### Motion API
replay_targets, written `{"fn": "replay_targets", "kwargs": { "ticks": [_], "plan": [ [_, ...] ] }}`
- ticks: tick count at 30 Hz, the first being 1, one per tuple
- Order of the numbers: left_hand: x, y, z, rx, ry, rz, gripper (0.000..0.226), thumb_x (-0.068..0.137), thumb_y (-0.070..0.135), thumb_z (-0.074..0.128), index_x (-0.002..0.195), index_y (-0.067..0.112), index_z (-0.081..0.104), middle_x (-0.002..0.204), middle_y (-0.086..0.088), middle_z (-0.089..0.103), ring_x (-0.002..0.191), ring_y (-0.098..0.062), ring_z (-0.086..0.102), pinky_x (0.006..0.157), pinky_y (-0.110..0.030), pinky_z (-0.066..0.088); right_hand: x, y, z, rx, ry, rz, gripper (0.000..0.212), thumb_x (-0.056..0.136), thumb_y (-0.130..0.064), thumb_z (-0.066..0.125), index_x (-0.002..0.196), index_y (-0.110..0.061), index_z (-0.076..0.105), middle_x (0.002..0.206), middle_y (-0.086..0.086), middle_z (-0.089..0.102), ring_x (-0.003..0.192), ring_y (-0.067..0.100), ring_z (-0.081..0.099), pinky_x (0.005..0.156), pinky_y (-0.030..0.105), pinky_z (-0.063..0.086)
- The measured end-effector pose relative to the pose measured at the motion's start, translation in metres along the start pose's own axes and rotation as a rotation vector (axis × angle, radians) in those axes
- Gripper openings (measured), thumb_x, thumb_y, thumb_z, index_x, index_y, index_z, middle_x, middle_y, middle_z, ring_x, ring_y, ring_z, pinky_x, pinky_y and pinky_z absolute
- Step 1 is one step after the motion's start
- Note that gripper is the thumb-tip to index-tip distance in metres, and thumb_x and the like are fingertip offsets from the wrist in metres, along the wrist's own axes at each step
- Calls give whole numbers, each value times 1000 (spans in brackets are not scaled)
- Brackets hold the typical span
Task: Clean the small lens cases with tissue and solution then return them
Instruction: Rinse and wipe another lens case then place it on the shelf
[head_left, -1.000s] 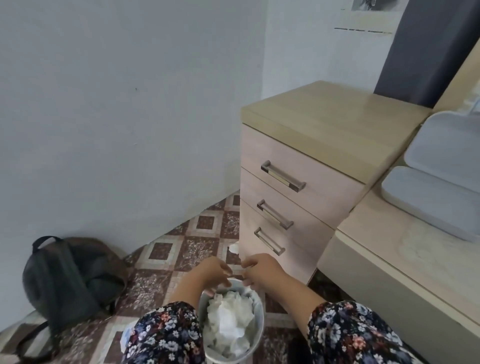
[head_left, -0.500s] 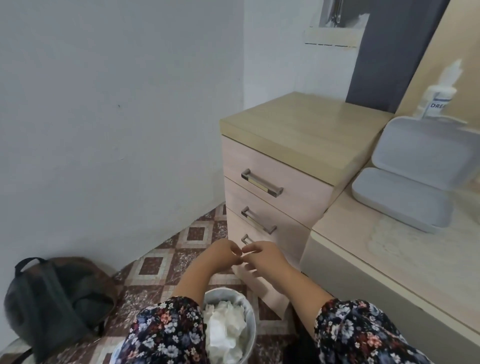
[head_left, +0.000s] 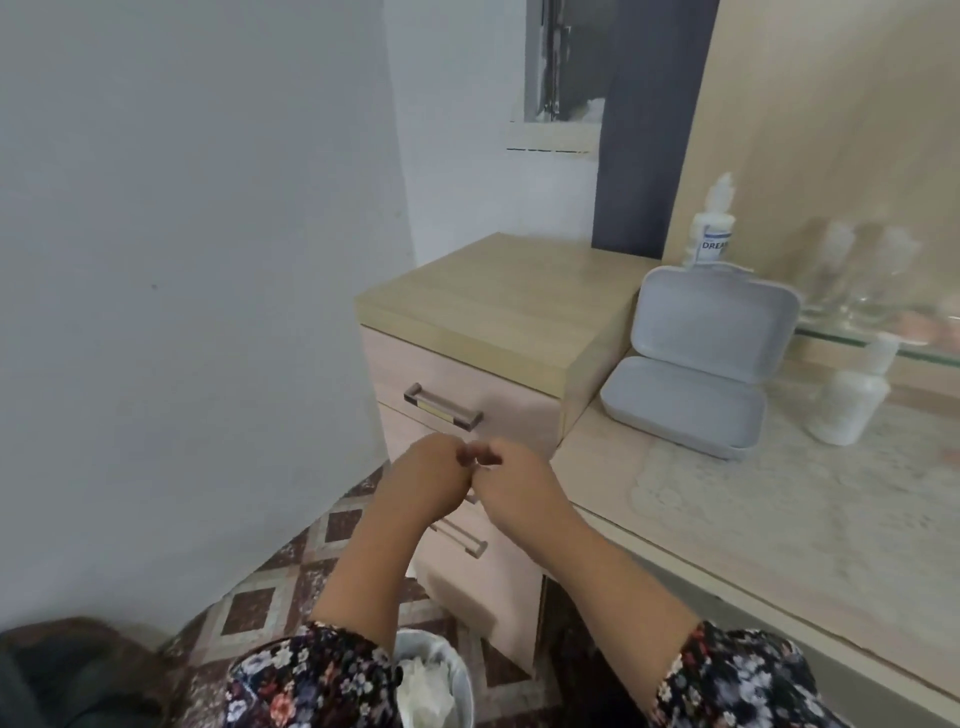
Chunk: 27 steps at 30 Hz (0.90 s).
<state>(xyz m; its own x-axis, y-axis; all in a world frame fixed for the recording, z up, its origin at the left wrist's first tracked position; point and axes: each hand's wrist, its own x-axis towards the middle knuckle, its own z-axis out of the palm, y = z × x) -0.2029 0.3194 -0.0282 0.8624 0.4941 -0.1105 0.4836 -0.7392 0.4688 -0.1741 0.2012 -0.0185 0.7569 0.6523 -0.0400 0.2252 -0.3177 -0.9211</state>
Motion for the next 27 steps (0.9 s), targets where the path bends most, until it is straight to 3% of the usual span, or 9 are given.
{"fn": "replay_targets", "kwargs": {
  "ticks": [3,7,9,11,13,16,19,23,27],
  "plan": [
    [-9,31,-12,-57,-10,71,28,86,6,45,96,19,69,83,-13,70,71,-27,65,66,-33,52,-8,-11,-28,-7,53,-57,31,88,1,46,99,-18,68,83,-7,64,61,4,57,52,1,38],
    [-14,69,-14,-72,7,161,16,83,7,50,84,13,65,79,-11,69,74,-28,67,66,-36,56,-17,-7,-65,-14,164,-79,25,86,-4,55,88,-25,69,70,-18,61,63,-15,56,57,1,39],
    [-15,90,-9,-55,29,235,14,83,10,55,76,21,61,76,-2,63,78,-24,63,65,-30,49,-24,-1,-84,-25,233,-78,24,84,-6,57,86,-25,71,75,-17,63,65,-12,55,56,3,39],
    [-15,111,-1,-71,43,295,15,83,9,58,84,23,63,79,2,57,83,-21,60,66,-27,41,-30,5,-104,-63,327,-78,27,84,-7,56,81,-30,71,84,-15,66,71,-5,56,56,8,39],
    [-13,131,9,-106,59,327,20,85,6,55,92,21,66,87,1,59,89,-21,60,70,-28,44,-36,12,-124,-70,418,-64,32,84,-7,54,78,-35,68,90,-14,65,72,-1,57,55,11,40],
    [-7,161,26,-127,77,362,26,90,4,49,102,17,68,106,-1,64,99,-19,60,82,-31,49,-44,26,-154,-62,522,-32,31,84,-5,53,87,-32,68,92,-18,62,74,2,56,57,15,38],
    [-6,193,43,-139,20,406,26,91,2,50,107,13,66,112,-5,65,104,-22,61,89,-35,50,-54,43,-186,-76,599,-4,30,85,-4,53,93,-28,69,94,-17,61,78,3,56,60,18,37],
    [-7,228,62,-153,-29,488,23,89,-1,48,94,9,68,102,-12,68,94,-28,64,82,-40,53,-67,67,-227,-110,705,59,28,87,-5,53,93,-27,69,97,-11,64,68,4,57,52,16,39],
    [-1,254,85,-295,-34,484,30,94,3,39,109,7,64,107,-13,66,99,-29,61,84,-42,53,-80,87,-263,-126,801,100,25,89,-6,52,95,-23,70,88,-10,65,59,11,54,49,20,41]
  ]
}}
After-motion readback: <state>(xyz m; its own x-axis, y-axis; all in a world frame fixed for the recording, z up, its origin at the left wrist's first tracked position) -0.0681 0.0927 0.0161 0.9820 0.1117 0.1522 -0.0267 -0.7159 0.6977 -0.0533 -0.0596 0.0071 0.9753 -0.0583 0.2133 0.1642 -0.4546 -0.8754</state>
